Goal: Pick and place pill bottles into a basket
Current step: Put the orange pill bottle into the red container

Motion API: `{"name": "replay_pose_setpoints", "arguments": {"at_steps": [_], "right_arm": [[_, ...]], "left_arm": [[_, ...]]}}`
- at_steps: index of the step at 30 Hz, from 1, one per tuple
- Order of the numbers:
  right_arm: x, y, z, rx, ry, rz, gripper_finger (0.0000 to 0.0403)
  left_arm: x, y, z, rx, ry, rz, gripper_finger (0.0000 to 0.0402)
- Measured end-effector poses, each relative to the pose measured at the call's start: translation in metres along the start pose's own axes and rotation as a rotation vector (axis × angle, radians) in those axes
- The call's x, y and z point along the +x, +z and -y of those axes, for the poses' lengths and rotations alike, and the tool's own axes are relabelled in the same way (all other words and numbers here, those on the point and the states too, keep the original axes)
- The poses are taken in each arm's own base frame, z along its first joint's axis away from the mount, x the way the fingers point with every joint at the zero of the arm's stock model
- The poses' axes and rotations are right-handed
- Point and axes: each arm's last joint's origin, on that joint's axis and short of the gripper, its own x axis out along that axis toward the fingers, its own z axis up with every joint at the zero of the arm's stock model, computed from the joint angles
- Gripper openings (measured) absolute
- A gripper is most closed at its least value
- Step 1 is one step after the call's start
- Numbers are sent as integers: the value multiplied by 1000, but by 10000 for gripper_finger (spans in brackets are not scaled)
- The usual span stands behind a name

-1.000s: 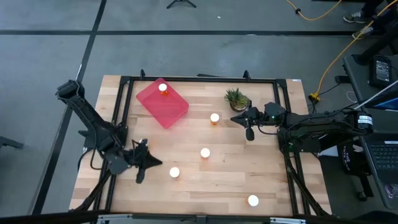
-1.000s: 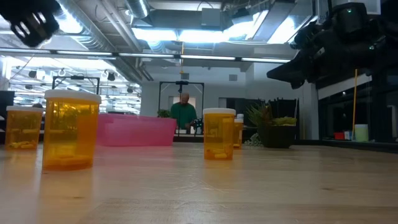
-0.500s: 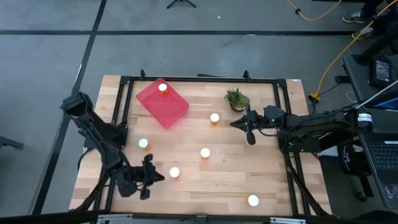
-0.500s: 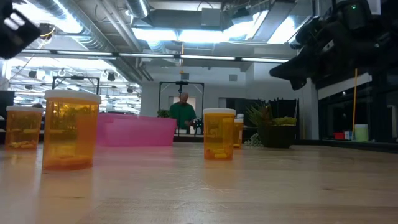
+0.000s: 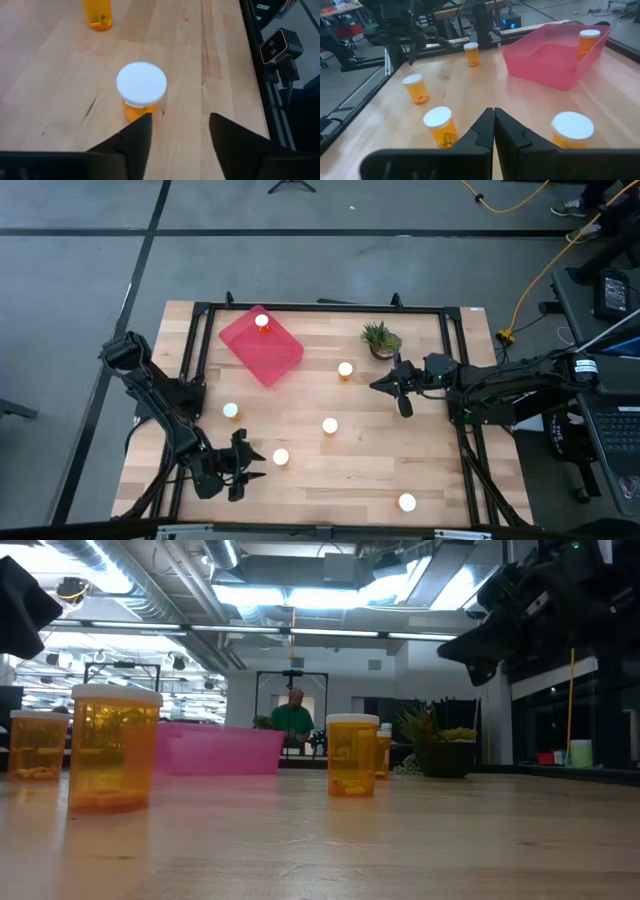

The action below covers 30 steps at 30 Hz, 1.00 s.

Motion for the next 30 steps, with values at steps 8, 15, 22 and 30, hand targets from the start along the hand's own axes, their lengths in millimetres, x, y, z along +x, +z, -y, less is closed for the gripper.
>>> {"name": "replay_pose_setpoints", "arguments": {"at_steps": [8,15,22,30], "right_arm": [[0,0,-3,4,16,-3,16],[0,0,-3,4,15,-3,16],[0,-1,-3,3,15,-7,16],[0,-1,-3,2,17,-10,16]], "left_arm": [[0,-1,-1,9,5,-4,249],[0,-2,-3,58,22,-17,262],[6,-16,-4,81,68,-17,258],[17,-32,-4,43,164,52,258]]}}
